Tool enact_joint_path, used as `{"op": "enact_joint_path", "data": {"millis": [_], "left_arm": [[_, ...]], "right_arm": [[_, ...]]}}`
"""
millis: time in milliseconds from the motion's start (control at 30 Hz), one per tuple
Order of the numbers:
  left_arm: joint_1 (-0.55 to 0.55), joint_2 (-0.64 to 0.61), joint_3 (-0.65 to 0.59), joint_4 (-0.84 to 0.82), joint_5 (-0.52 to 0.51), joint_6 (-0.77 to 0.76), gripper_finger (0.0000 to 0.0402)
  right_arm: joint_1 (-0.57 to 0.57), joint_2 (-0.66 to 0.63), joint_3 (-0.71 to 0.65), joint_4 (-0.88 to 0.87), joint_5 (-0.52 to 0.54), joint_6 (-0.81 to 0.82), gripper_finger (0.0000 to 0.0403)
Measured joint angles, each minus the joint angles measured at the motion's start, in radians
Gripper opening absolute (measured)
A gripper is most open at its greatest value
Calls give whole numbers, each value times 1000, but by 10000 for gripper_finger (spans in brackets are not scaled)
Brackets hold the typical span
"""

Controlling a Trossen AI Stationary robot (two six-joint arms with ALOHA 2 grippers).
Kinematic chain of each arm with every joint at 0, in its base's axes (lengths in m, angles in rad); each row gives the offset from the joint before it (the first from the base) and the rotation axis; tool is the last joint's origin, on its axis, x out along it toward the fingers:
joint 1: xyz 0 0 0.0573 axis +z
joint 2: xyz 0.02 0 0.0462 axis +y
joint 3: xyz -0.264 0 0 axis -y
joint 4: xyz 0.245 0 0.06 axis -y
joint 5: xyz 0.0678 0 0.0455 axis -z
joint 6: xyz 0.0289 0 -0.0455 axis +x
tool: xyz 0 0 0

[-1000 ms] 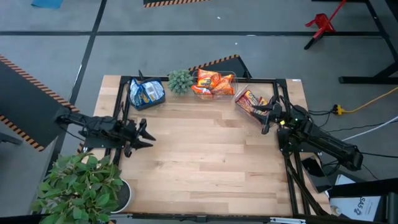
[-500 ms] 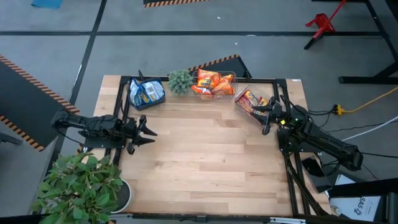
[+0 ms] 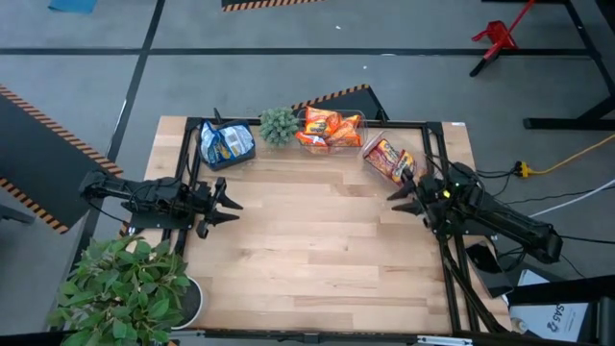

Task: Sort Maruchan noodles
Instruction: Return to Home Position

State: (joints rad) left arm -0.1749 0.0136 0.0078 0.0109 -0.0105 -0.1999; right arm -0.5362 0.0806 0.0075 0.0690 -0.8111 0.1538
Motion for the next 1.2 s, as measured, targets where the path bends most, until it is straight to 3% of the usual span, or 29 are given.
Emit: {"op": "enact_joint_path", "data": {"millis": [200,400,700,1200], "left_arm": [[0,0,0,0,0,0,133],[0,0,0,0,0,0,133],[0,0,0,0,-1,0,133],[0,0,0,1,-2,0,133]], "right_arm": [[0,-5,0,-7,-77,129,134],[38,-73,0,-27,-228,188,134],[240,-72,0,5,104,76,134],[281,-45,0,6,112,-2,134]]}}
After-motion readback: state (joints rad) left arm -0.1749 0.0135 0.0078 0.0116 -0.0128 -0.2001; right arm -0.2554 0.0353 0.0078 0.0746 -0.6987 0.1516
